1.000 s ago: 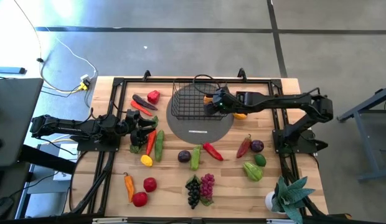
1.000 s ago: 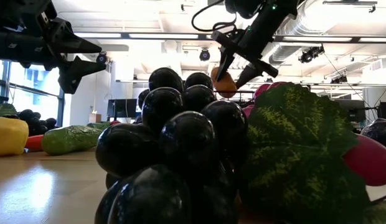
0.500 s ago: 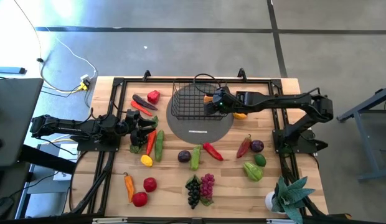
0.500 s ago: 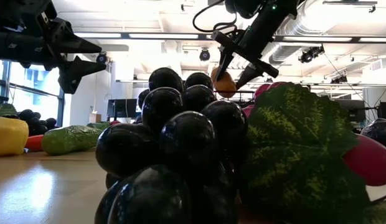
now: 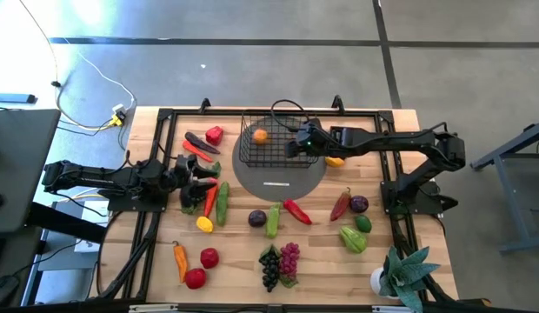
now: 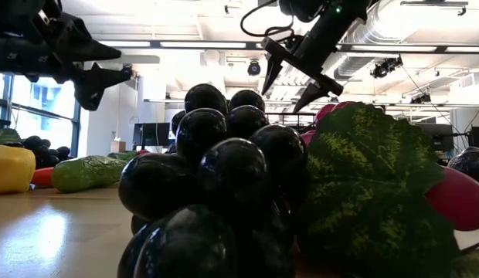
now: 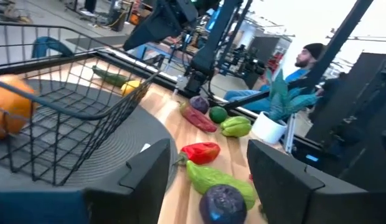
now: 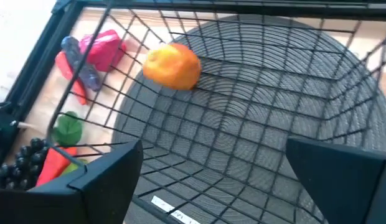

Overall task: Build produce basket
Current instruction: Put the top black grapes into the black wire basket

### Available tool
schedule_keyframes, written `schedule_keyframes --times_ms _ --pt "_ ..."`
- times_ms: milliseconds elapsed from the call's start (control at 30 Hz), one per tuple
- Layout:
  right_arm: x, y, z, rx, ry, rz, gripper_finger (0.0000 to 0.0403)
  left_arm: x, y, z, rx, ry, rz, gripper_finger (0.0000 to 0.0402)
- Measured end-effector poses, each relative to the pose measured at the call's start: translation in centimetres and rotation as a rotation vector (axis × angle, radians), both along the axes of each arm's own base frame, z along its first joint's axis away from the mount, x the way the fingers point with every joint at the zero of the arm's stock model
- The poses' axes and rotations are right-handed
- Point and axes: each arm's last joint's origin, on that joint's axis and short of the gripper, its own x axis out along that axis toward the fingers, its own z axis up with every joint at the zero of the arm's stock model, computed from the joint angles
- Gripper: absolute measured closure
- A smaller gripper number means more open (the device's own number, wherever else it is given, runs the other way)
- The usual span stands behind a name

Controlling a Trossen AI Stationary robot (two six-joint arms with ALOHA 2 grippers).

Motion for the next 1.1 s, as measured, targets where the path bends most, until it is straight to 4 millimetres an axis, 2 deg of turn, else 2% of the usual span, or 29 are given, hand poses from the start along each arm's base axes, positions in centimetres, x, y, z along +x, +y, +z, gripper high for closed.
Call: schedule_keyframes --times_ms 367,467,667,867,1100 --pt "0.2 0.0 0.2 -0.005 -0.027 0.015 0.0023 0.0 -0.1 0.1 -0.072 0.015 -0.015 0.0103" --pt "0.4 -0.1 0.9 -0.028 -0.032 0.038 0.0023 0.0 -0.1 0.6 -0.096 0.037 -0.011 0.0085" --pt "1.1 0.1 3.2 -0.100 -0.058 0.108 0.0023 0.0 -0.1 1.6 -0.230 -0.052 -0.022 0.0080" --pt "1.5 0.0 5.7 -0.173 -0.079 0.163 0.0023 0.0 -0.1 1.7 -0.339 -0.079 -0.010 0.0080" --pt "1.3 0.0 7.5 -0.203 -0.048 0.214 0.0023 0.0 -0.1 2.3 -0.480 -0.142 -0.020 0.0080"
